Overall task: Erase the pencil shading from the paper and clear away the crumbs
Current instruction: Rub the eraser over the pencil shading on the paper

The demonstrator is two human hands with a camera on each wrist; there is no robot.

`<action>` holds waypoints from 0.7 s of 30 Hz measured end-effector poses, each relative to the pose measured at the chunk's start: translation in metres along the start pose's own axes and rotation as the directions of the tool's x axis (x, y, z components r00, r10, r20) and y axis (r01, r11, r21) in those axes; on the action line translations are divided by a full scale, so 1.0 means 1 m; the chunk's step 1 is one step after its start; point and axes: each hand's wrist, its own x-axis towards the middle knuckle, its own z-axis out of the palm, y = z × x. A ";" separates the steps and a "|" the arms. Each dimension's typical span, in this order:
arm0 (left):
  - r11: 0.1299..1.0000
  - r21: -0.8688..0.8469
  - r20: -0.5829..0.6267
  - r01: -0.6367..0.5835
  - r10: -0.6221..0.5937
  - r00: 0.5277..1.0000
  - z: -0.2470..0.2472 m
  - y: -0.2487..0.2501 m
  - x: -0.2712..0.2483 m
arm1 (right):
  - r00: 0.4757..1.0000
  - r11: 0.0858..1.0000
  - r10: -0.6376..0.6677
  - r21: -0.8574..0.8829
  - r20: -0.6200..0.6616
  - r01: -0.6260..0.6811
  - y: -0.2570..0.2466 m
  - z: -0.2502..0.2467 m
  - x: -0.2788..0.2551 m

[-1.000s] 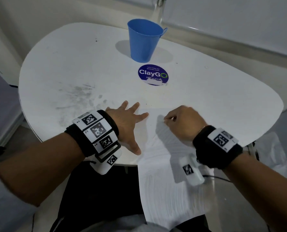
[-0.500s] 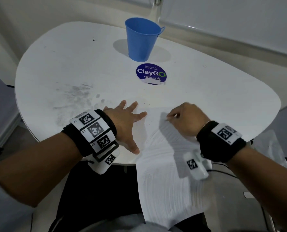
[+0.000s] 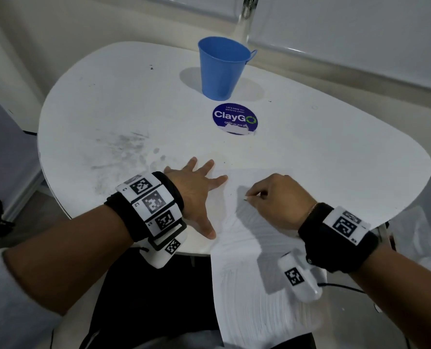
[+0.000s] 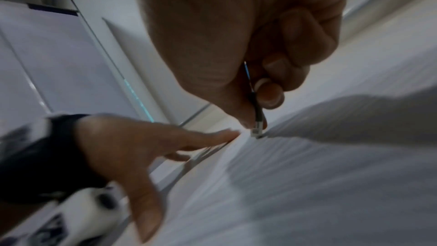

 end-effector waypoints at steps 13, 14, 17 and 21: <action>1.000 -0.001 -0.003 0.002 -0.002 1.000 0.000 0.000 0.000 | 0.981 0.988 0.152 0.006 -0.120 -0.153 0.016 -0.021 0.032; 1.000 -0.001 -0.002 0.002 -0.002 1.000 0.000 0.000 0.000 | 0.972 0.983 0.184 0.018 -0.145 -0.183 0.020 -0.024 0.036; 1.000 0.009 0.002 0.002 -0.002 1.000 0.000 0.001 0.001 | 0.993 0.995 0.095 -0.018 -0.076 -0.096 0.010 -0.015 0.031; 1.000 -0.003 0.018 0.002 -0.002 1.000 -0.002 0.000 0.000 | 0.991 0.995 0.091 -0.031 -0.098 -0.094 0.006 -0.017 0.034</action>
